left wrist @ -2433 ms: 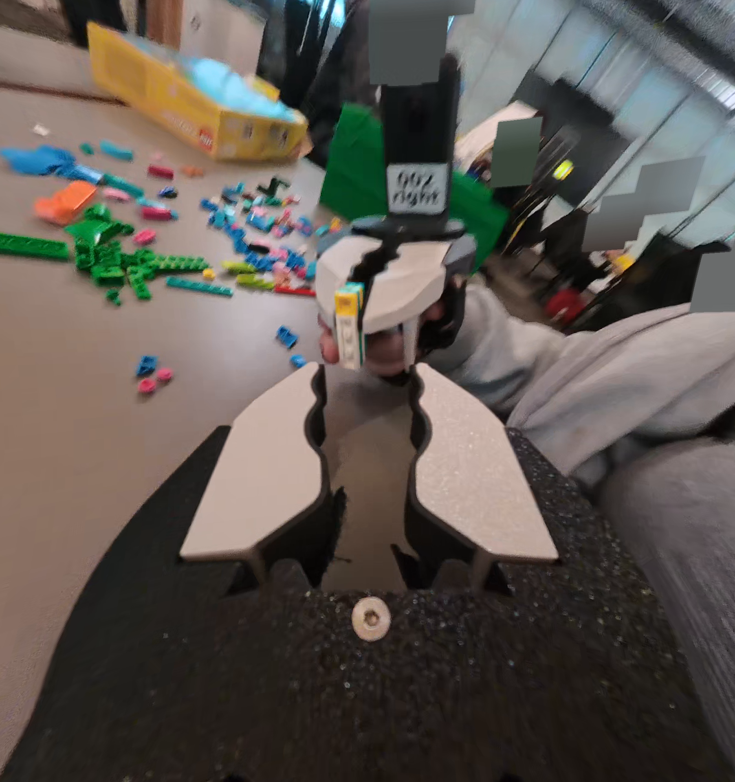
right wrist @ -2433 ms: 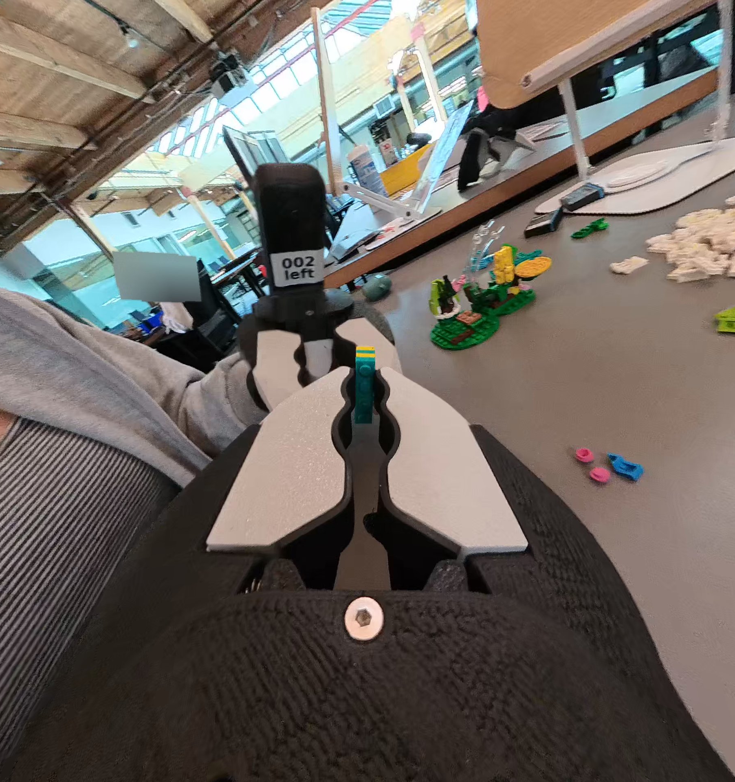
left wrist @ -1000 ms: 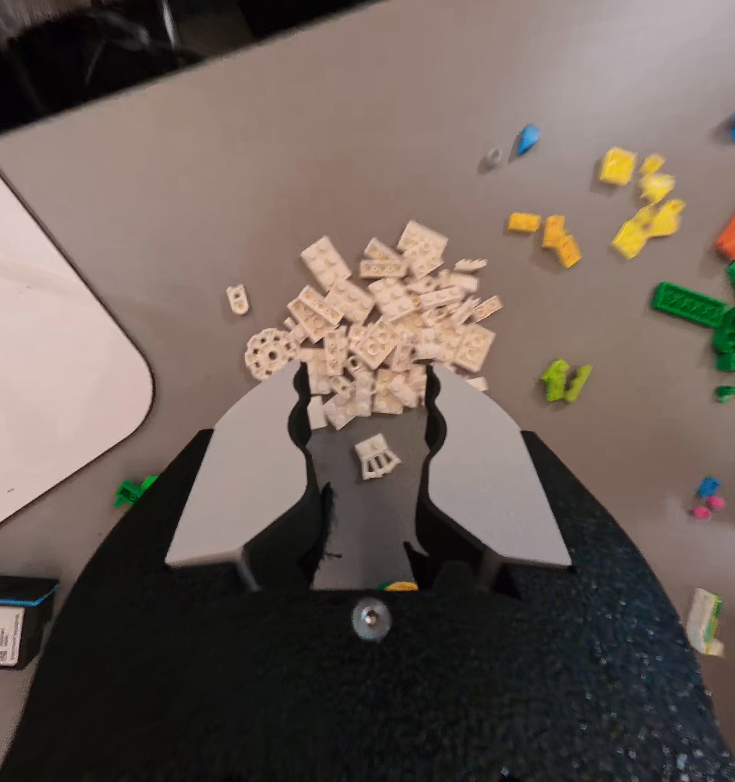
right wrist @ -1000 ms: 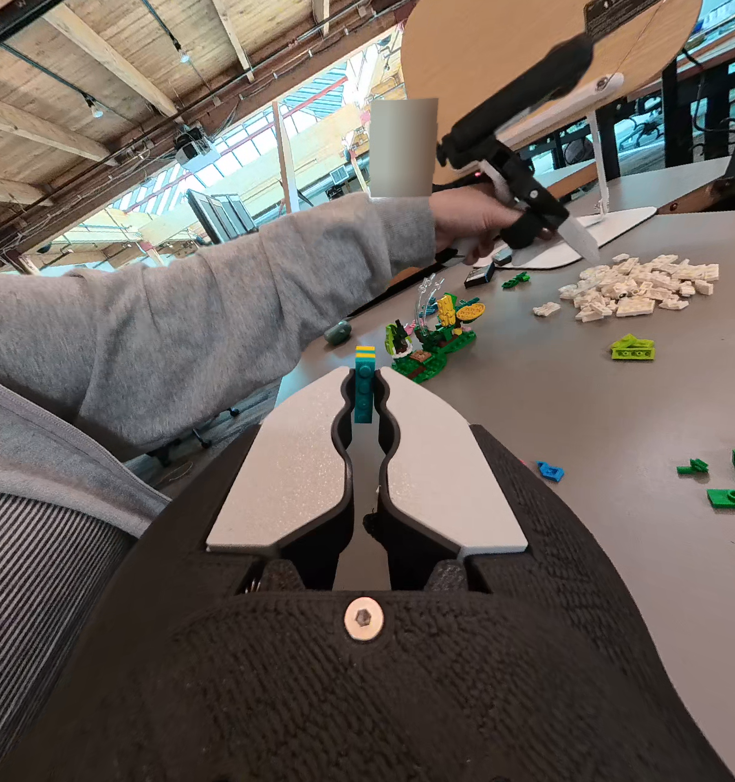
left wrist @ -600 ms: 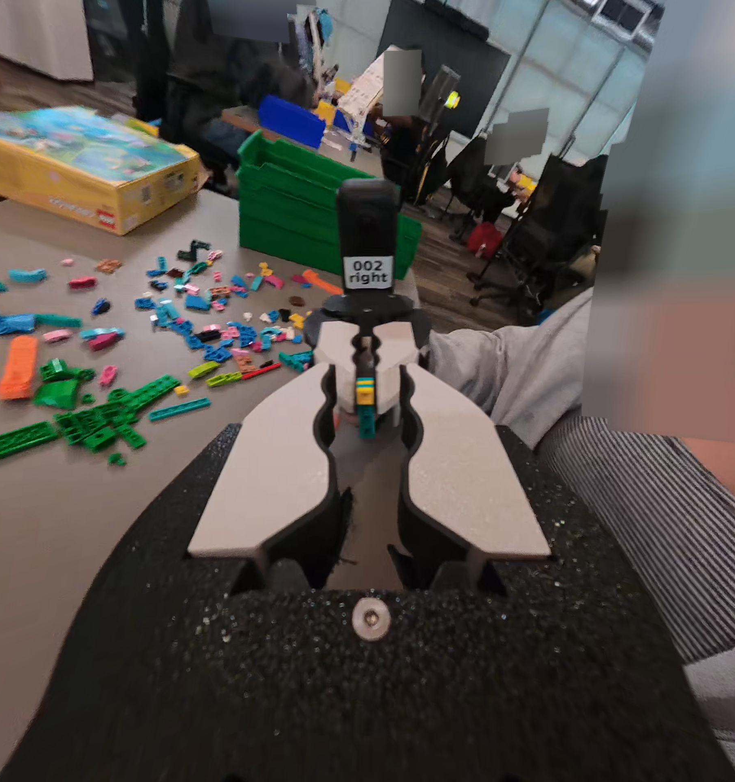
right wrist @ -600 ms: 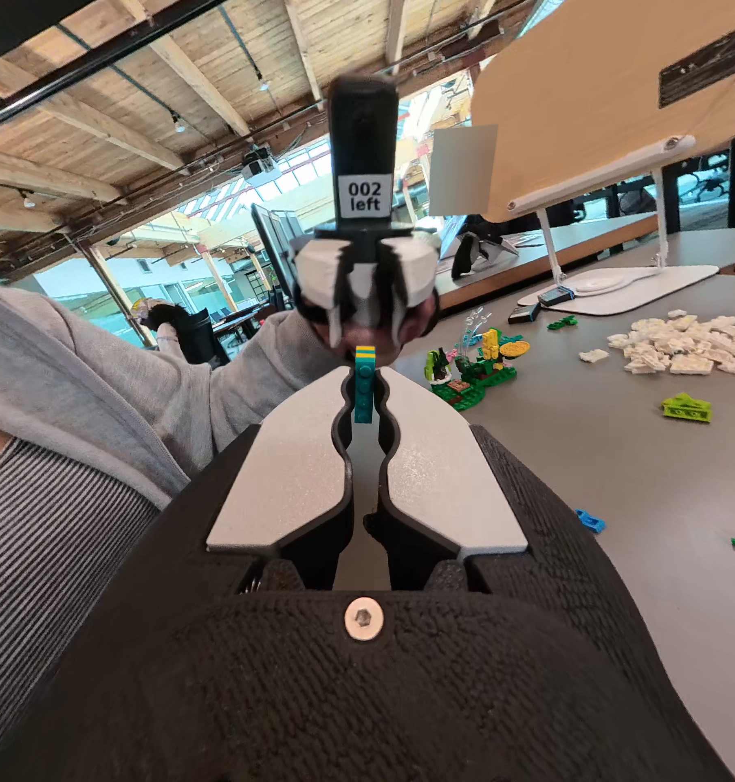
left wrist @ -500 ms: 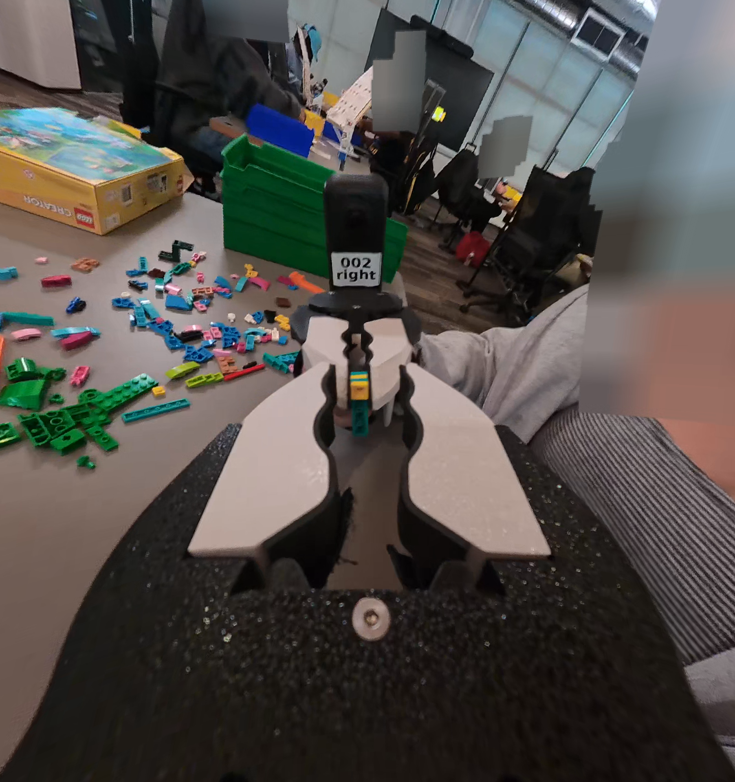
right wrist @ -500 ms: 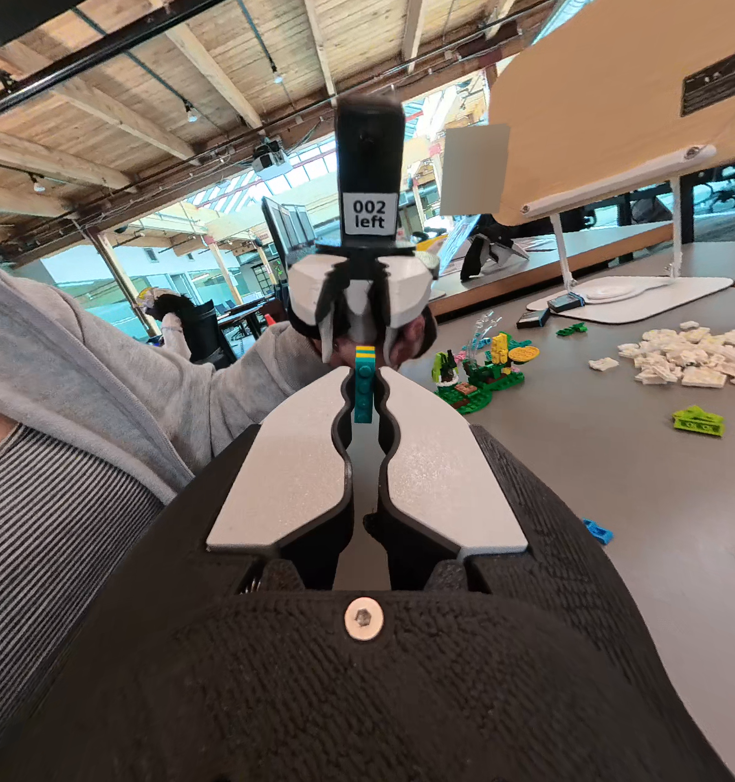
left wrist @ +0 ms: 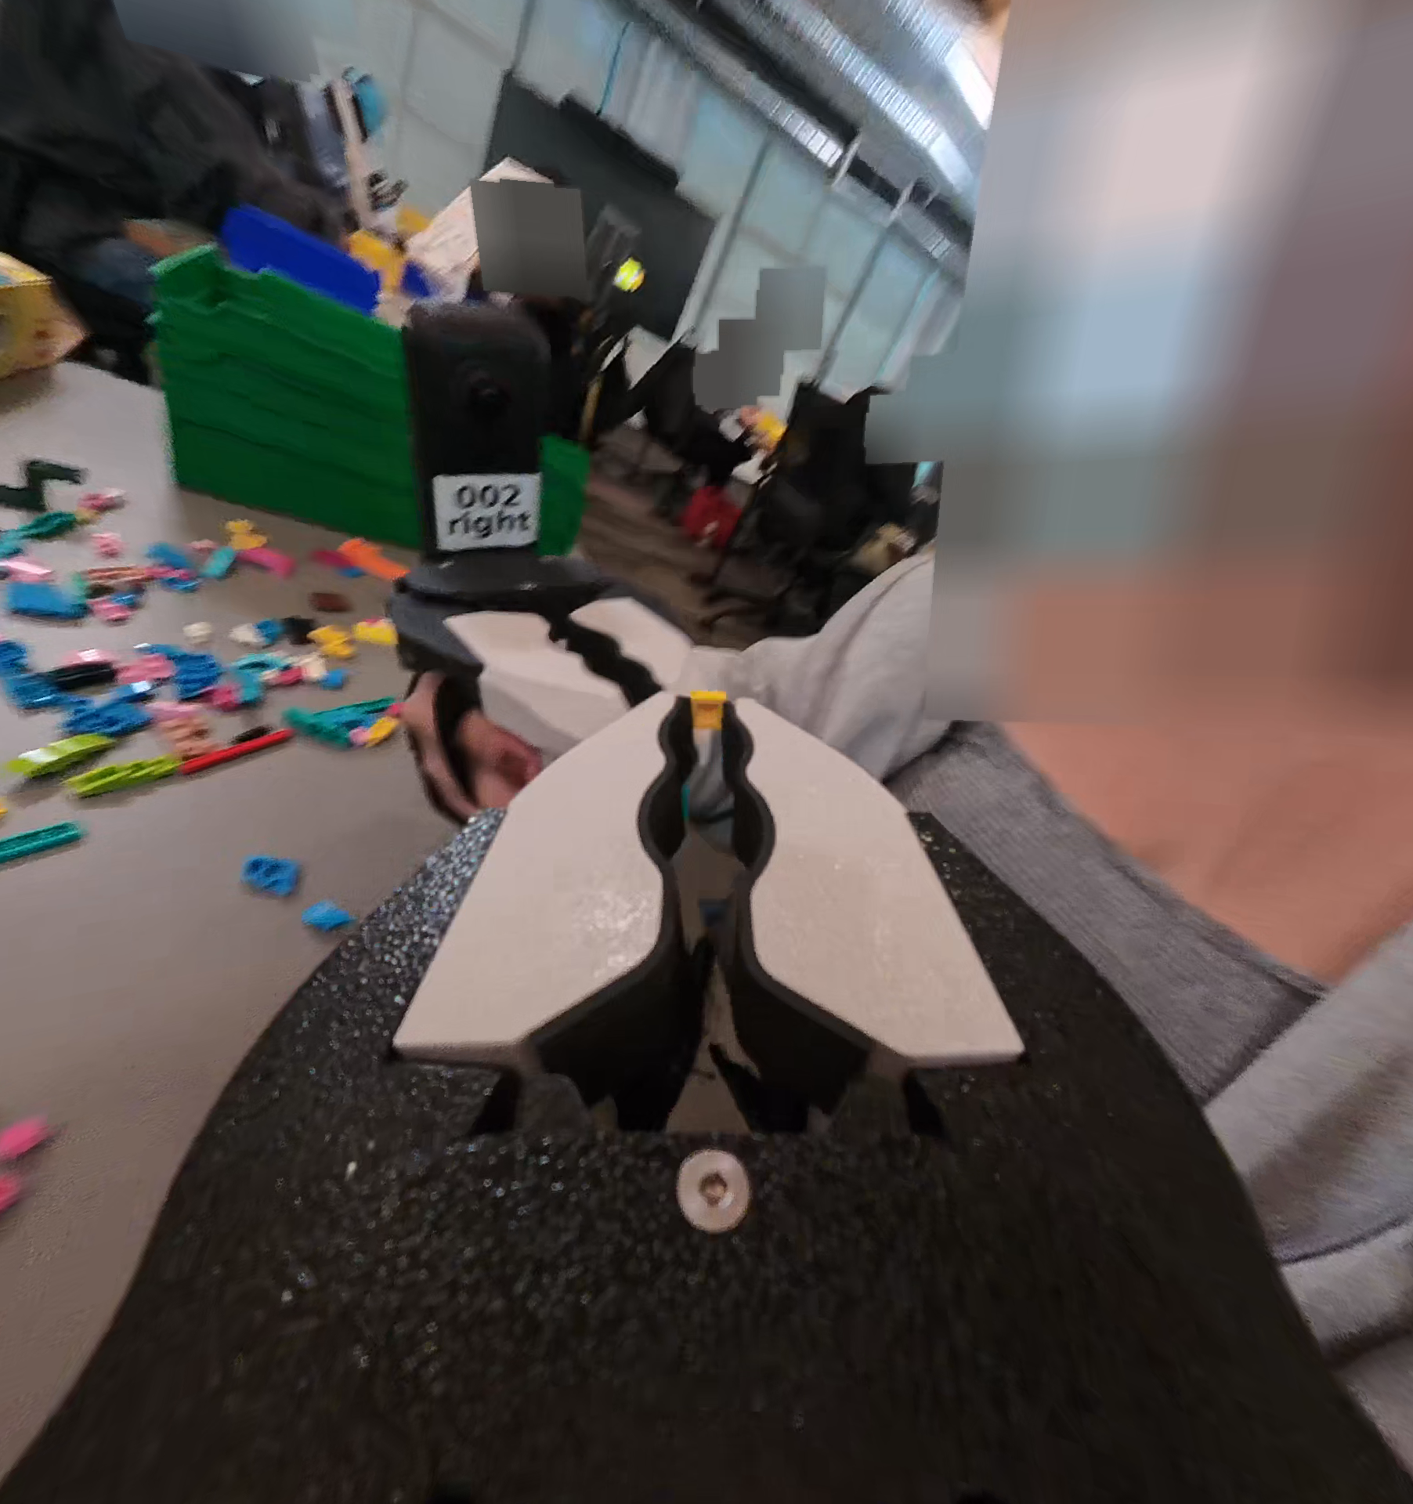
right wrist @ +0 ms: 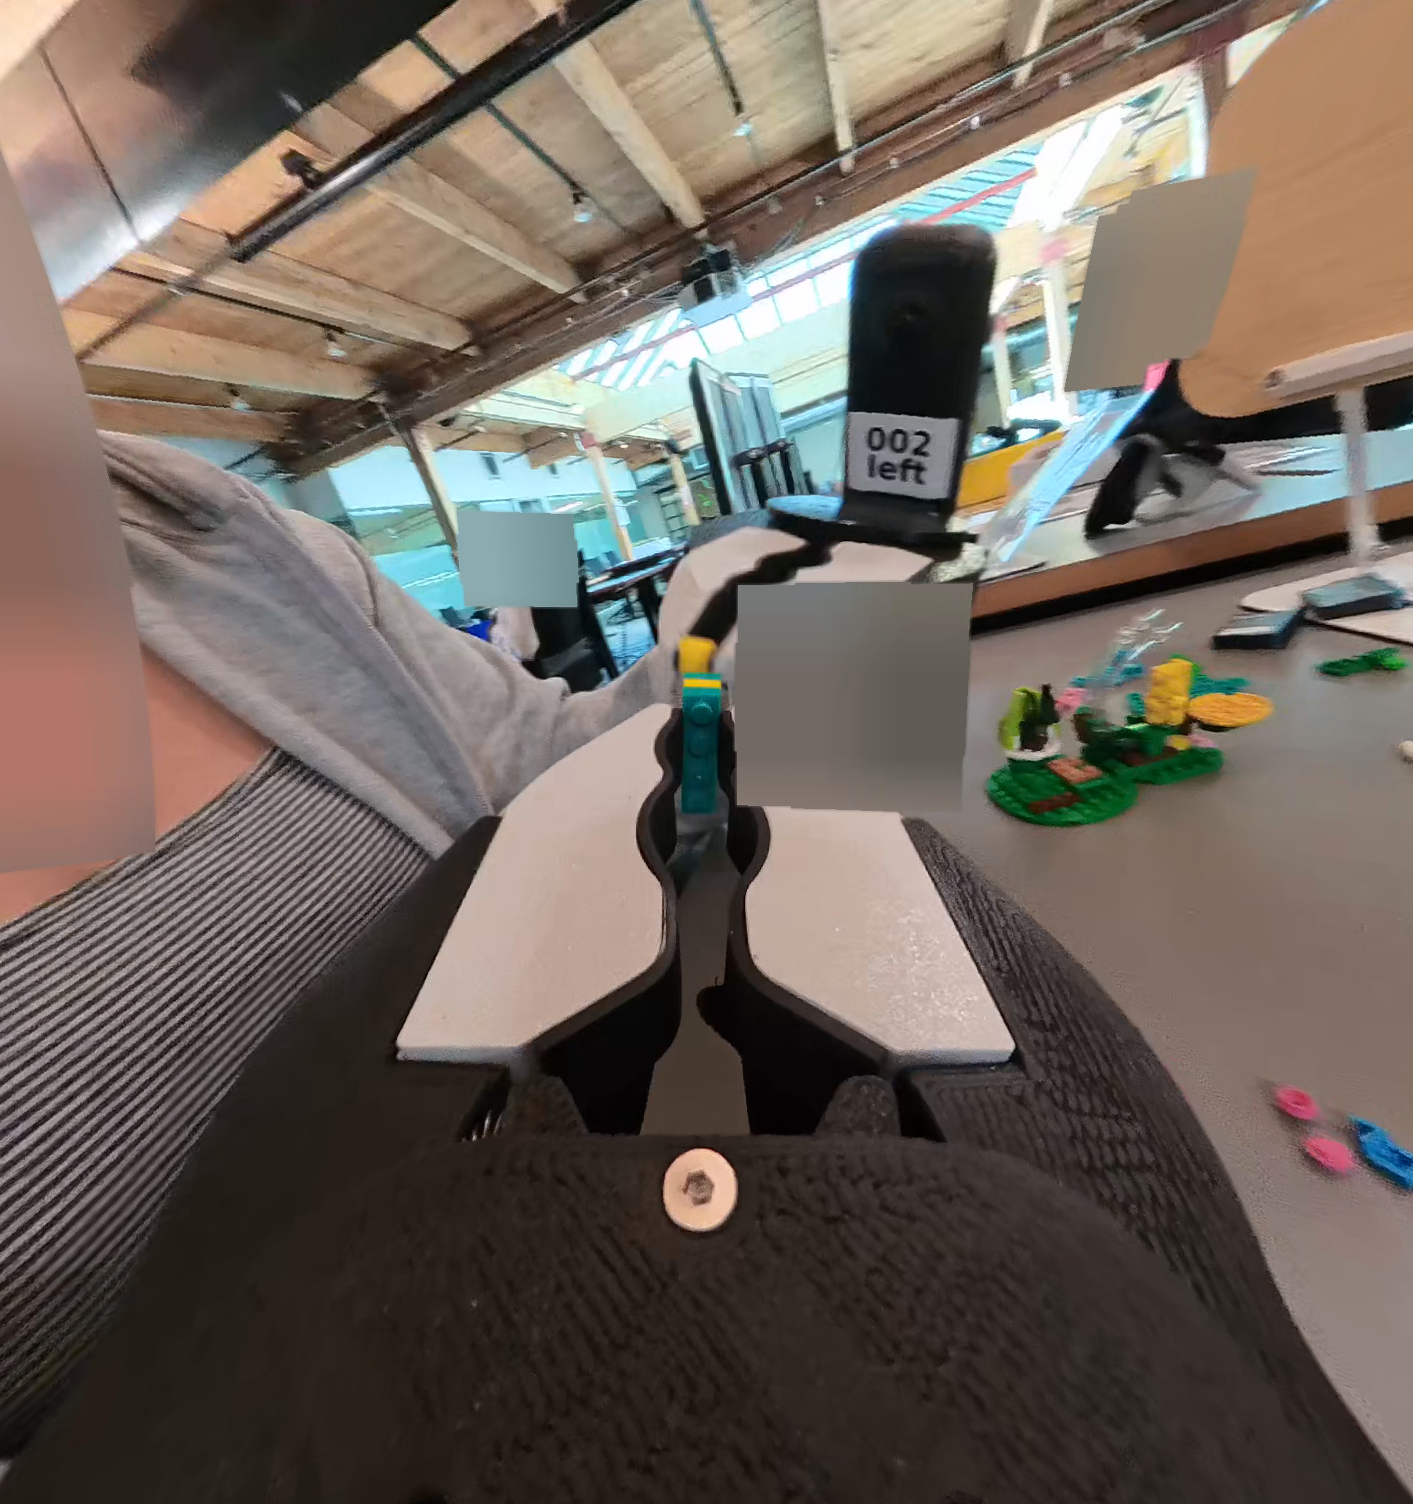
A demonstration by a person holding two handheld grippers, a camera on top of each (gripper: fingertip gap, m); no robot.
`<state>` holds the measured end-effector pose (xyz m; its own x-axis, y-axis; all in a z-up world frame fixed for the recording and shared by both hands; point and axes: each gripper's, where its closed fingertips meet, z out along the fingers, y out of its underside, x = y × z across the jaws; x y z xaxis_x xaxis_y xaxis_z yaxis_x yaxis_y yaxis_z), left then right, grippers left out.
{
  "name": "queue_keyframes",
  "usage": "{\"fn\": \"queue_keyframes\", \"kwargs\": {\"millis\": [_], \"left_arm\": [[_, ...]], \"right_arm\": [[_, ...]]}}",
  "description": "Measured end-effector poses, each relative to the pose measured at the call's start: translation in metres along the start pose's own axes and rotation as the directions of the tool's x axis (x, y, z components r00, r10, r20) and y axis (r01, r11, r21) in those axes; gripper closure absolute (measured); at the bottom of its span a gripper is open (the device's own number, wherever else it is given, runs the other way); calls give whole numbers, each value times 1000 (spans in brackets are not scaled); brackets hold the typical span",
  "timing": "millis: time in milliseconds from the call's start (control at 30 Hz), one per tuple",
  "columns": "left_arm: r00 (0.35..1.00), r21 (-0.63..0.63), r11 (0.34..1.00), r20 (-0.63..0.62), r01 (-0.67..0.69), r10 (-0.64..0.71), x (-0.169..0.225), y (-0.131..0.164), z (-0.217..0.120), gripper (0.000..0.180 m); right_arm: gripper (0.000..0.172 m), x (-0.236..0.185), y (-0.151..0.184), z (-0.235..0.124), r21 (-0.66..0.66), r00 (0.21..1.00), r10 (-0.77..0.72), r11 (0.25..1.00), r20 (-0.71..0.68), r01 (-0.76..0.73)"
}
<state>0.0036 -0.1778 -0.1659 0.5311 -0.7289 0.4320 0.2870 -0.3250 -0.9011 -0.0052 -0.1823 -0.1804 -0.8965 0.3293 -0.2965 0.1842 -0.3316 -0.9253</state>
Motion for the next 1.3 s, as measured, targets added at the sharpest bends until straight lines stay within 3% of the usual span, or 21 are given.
{"fn": "queue_keyframes", "kwargs": {"millis": [133, 233, 300, 400, 567, 667, 767, 900, 967, 1067, 1300], "left_arm": [[998, 13, 1000, 60, -4, 3, -6, 0, -4, 174], [955, 43, 999, 295, -14, 1, -33, -18, -25, 174], [845, 25, 1000, 535, -2, -12, -71, -38, -56, 174], [640, -138, 988, 765, 63, 66, -135, -60, -100, 173], [476, -249, 870, 879, 425, 18, -240, -39, -134, 173], [404, -261, 800, 914, 540, 25, -279, -19, -144, 173], [337, -242, 776, 941, 583, 40, -308, -4, -151, 173], [303, -186, 786, 953, 590, -2, -327, 2, -150, 171], [285, -177, 766, 958, 617, -8, -330, 9, -152, 149], [266, -171, 765, 964, 621, 0, -332, 13, -157, 145], [322, -82, 805, 936, 588, -140, -319, -3, -149, 137]], "right_arm": [[166, 0, 0, 0, 13, 1000, 25, 1000, 18, -25], [165, 14, -4, -4, 28, 995, -24, 999, -93, 26], [166, 29, -5, -8, 19, 976, -67, 997, -208, 72], [166, 45, -4, -12, -2, 944, -99, 995, -316, 104], [166, 58, 2, -16, -41, 917, -106, 994, -385, 98], [166, 58, -1, -18, -30, 911, -106, 994, -399, 103], [166, 58, -5, -21, -14, 909, -97, 995, -405, 100], [166, 59, -6, -23, -7, 911, -86, 996, -404, 91], [166, 59, -6, -24, -7, 911, -81, 996, -405, 85], [166, 58, -6, -23, -11, 913, -82, 996, -400, 85], [166, 58, -6, -23, -9, 913, -81, 996, -400, 85]]}}
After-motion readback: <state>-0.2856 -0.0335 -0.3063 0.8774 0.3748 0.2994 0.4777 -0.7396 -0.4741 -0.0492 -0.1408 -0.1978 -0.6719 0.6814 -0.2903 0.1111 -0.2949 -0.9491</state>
